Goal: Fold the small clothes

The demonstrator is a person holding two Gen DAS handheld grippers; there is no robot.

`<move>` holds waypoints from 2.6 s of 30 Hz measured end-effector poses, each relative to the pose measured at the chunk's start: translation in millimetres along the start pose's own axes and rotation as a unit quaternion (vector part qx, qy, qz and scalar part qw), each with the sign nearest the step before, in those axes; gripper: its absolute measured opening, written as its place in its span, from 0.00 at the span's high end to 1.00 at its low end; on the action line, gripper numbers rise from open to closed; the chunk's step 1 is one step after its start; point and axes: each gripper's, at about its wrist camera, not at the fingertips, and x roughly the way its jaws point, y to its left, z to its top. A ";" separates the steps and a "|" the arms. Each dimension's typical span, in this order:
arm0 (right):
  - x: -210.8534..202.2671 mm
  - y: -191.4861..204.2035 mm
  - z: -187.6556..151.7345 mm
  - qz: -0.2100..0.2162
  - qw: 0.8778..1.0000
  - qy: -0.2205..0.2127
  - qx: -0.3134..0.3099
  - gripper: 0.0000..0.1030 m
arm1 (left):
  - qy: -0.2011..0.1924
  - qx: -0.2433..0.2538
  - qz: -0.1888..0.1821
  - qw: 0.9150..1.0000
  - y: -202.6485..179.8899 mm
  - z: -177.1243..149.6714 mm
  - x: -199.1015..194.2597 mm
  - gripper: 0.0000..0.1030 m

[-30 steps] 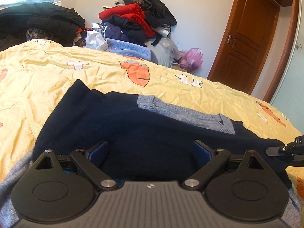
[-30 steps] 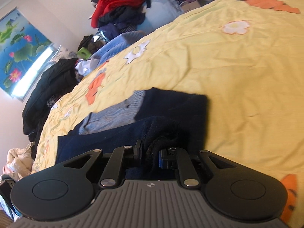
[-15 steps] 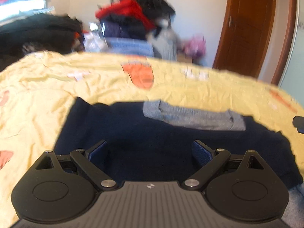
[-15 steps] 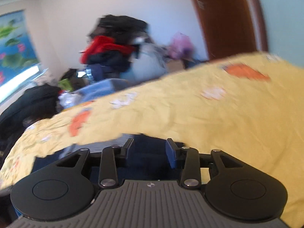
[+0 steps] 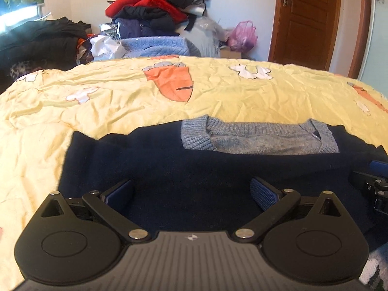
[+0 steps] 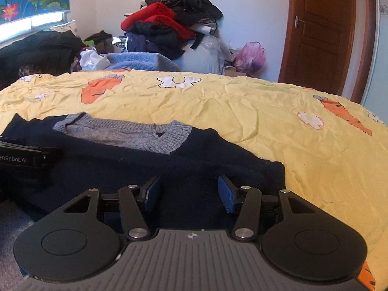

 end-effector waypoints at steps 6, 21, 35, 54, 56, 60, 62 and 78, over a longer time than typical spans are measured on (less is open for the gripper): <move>-45.1 4.6 -5.6 0.009 0.999 0.000 0.040 0.39 | -0.012 -0.028 -0.041 0.999 8.9 -16.3 -52.4 0.00; -67.6 8.4 -32.5 0.006 0.999 0.021 0.036 0.29 | -0.001 0.059 -0.012 0.998 14.4 -70.3 -70.5 0.00; -110.2 14.6 -78.1 0.004 0.998 0.033 0.058 0.21 | 0.033 0.038 -0.050 0.997 40.2 -136.0 -155.1 0.00; -203.9 7.3 -141.2 0.038 0.997 0.065 0.028 0.12 | 0.079 0.067 -0.062 0.993 71.7 -222.7 -253.6 0.00; -215.5 6.4 -151.7 0.052 0.996 0.071 -0.001 0.10 | 0.074 0.084 -0.062 0.992 76.0 -233.7 -264.3 0.00; -238.5 3.9 -166.9 0.053 0.994 0.084 -0.053 0.04 | 0.093 0.064 -0.069 0.991 98.2 -245.2 -279.3 0.00; -245.2 -2.3 -165.1 0.035 0.993 0.098 -0.046 0.06 | 0.103 0.047 -0.064 0.992 107.2 -245.1 -285.2 0.00; -266.2 33.2 -182.1 0.127 0.980 0.113 -0.102 0.00 | 0.103 0.102 -0.108 0.984 79.4 -263.2 -297.9 0.00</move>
